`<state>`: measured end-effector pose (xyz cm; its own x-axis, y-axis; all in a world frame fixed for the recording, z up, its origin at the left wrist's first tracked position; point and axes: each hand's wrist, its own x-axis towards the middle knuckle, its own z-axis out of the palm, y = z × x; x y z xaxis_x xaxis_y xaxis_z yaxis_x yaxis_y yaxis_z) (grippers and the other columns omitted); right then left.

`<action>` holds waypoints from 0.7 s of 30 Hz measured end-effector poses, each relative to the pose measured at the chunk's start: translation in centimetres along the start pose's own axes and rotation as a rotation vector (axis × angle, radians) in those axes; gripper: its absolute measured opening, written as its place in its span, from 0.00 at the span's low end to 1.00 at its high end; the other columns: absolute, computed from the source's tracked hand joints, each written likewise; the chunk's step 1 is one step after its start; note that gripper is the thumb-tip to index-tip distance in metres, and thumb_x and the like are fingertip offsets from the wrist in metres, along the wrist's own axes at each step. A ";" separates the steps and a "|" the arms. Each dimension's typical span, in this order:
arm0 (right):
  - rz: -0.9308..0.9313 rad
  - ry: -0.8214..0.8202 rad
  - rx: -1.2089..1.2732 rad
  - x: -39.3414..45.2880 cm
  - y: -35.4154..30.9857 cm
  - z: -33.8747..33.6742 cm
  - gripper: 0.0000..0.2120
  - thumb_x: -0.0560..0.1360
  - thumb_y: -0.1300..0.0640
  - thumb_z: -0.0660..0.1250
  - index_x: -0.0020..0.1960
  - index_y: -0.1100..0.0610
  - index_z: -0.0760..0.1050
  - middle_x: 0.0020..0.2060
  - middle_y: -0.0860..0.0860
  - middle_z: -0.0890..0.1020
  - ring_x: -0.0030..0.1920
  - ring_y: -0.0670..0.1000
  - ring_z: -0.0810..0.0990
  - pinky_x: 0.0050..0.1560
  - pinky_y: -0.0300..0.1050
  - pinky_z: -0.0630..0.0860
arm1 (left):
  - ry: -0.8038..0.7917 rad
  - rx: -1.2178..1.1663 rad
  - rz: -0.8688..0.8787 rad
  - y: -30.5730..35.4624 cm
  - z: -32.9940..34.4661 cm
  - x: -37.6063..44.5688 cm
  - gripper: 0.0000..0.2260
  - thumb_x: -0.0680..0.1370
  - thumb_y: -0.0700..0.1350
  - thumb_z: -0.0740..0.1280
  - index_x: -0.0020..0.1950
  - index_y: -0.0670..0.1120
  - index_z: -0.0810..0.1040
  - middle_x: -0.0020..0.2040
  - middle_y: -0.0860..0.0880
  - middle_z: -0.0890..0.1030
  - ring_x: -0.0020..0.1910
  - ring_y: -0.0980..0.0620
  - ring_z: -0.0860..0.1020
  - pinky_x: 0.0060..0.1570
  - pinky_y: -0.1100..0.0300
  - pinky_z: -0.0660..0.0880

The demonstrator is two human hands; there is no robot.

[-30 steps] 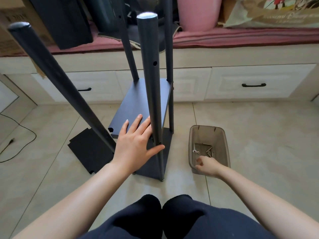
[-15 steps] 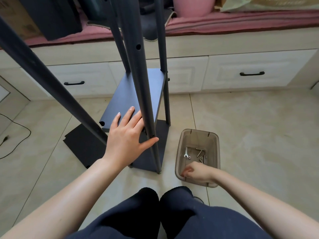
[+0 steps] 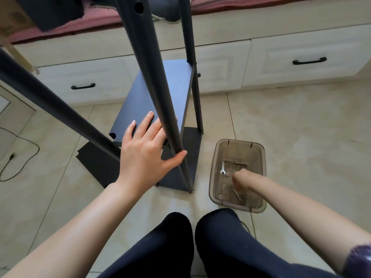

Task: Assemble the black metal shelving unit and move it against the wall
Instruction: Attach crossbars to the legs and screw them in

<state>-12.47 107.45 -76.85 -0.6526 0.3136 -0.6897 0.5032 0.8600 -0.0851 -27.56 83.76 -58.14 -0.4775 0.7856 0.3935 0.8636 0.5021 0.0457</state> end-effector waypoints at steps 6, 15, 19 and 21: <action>-0.001 -0.020 -0.114 2.1 0.1 0.6 0.14 0.79 0.59 0.65 0.63 0.60 0.75 0.59 0.58 0.79 0.57 0.58 0.80 0.51 0.48 0.76 | 0.042 -0.012 -0.006 0.1 0.2 0.0 0.31 0.75 0.64 0.65 0.75 0.50 0.72 0.73 0.49 0.74 0.75 0.43 0.69 0.72 0.37 0.63; 0.026 -0.061 -0.097 2.2 -0.6 3.1 0.18 0.78 0.67 0.60 0.68 0.63 0.72 0.62 0.60 0.77 0.60 0.61 0.79 0.56 0.51 0.78 | 0.047 -0.008 -0.015 0.2 0.3 0.0 0.32 0.75 0.63 0.66 0.75 0.49 0.72 0.73 0.49 0.74 0.75 0.45 0.69 0.72 0.37 0.63; -0.002 -0.050 -0.107 1.9 -0.7 3.2 0.16 0.80 0.65 0.58 0.66 0.63 0.73 0.61 0.60 0.78 0.59 0.61 0.80 0.54 0.50 0.78 | 0.046 -0.009 -0.016 0.3 0.2 0.0 0.32 0.75 0.63 0.65 0.75 0.49 0.72 0.73 0.49 0.74 0.75 0.44 0.69 0.72 0.37 0.63; -0.018 -0.035 -0.118 1.7 -0.7 3.2 0.15 0.80 0.65 0.58 0.65 0.63 0.75 0.60 0.60 0.79 0.58 0.60 0.80 0.53 0.49 0.78 | 0.055 -0.009 -0.010 0.3 0.1 0.0 0.31 0.75 0.63 0.65 0.75 0.49 0.72 0.73 0.49 0.75 0.75 0.44 0.70 0.71 0.37 0.64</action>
<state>-12.17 106.13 -80.26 -0.6400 0.2853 -0.7134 0.4199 0.9075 -0.0137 -27.28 83.97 -58.24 -0.4767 0.7592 0.4431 0.8604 0.5062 0.0584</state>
